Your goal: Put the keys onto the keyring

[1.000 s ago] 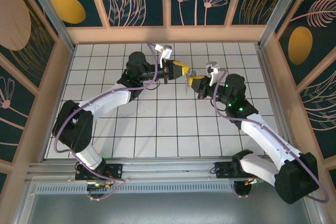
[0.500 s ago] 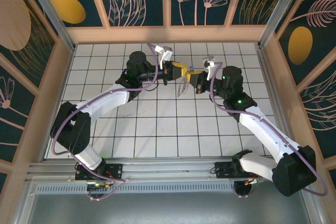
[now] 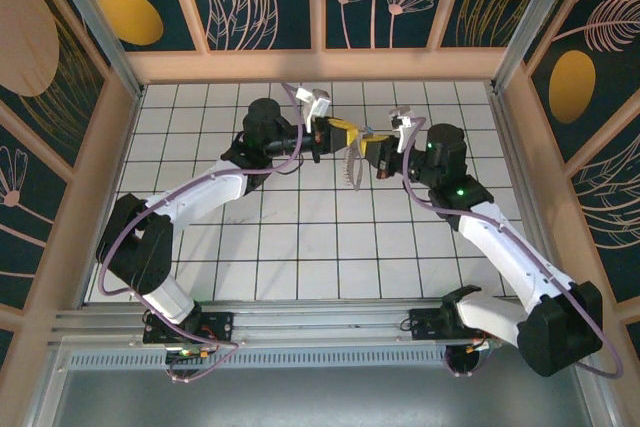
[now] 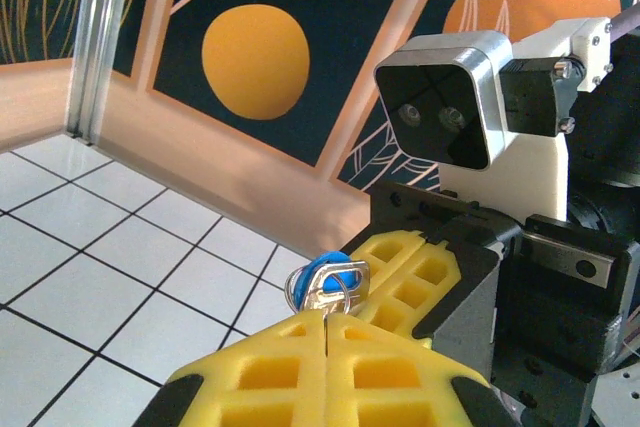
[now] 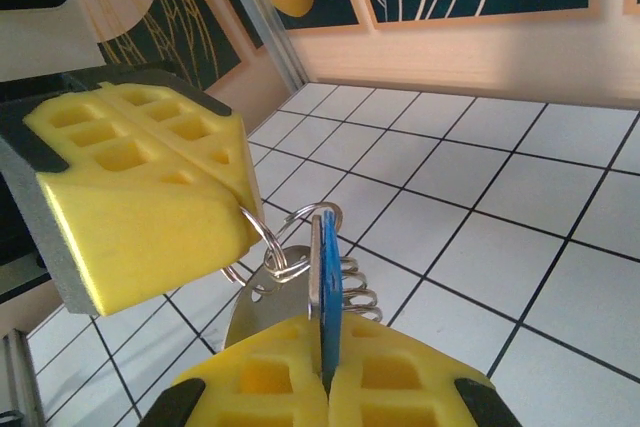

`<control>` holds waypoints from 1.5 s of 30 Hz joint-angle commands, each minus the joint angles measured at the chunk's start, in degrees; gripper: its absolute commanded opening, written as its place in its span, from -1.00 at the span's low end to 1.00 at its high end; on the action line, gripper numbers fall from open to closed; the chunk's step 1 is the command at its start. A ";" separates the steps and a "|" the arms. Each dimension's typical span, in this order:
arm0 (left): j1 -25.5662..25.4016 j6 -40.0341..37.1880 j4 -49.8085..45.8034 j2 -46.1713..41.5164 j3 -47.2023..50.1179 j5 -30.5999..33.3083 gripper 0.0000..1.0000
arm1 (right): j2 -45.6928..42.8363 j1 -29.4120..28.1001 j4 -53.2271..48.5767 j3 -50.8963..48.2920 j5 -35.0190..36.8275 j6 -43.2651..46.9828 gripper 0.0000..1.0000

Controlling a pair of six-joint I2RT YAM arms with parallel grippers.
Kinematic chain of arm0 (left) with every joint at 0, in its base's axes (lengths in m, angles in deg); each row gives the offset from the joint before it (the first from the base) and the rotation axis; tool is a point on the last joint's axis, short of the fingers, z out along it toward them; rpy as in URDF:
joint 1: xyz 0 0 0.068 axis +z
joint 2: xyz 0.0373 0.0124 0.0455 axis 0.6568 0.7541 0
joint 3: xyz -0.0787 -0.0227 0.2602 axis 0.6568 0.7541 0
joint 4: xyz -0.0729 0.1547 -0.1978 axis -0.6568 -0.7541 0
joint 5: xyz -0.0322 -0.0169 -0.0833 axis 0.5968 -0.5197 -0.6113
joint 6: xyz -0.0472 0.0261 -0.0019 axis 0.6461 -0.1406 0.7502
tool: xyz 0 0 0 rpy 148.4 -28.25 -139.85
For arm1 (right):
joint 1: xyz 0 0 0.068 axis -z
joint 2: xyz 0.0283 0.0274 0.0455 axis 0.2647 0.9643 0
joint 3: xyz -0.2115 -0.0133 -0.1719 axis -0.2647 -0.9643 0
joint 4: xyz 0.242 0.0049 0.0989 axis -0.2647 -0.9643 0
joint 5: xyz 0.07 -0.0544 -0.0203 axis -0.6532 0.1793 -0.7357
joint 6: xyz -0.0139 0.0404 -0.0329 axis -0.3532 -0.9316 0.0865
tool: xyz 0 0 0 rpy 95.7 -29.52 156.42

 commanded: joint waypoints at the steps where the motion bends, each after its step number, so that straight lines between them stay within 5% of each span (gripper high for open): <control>1: -0.19 -0.81 0.64 -1.62 -0.98 -0.38 -1.00 | -2.55 2.28 0.24 -1.52 1.14 0.16 -1.00; 20: -0.44 -0.25 1.03 -1.27 -0.83 -1.08 -1.00 | 1.97 -2.24 1.61 2.42 1.01 -0.05 -1.00; 30: -0.43 0.51 1.73 -2.30 0.92 4.16 -0.98 | 1.15 3.28 -2.72 2.13 4.73 -3.45 -1.00; 37: -0.40 3.76 4.92 -4.20 4.00 11.19 0.07 | 5.25 4.79 -7.18 4.73 4.74 -3.80 -1.00; 45: -0.33 6.28 4.07 -8.83 7.57 22.60 0.41 | 13.72 6.08 -5.06 6.55 3.74 -3.89 -1.00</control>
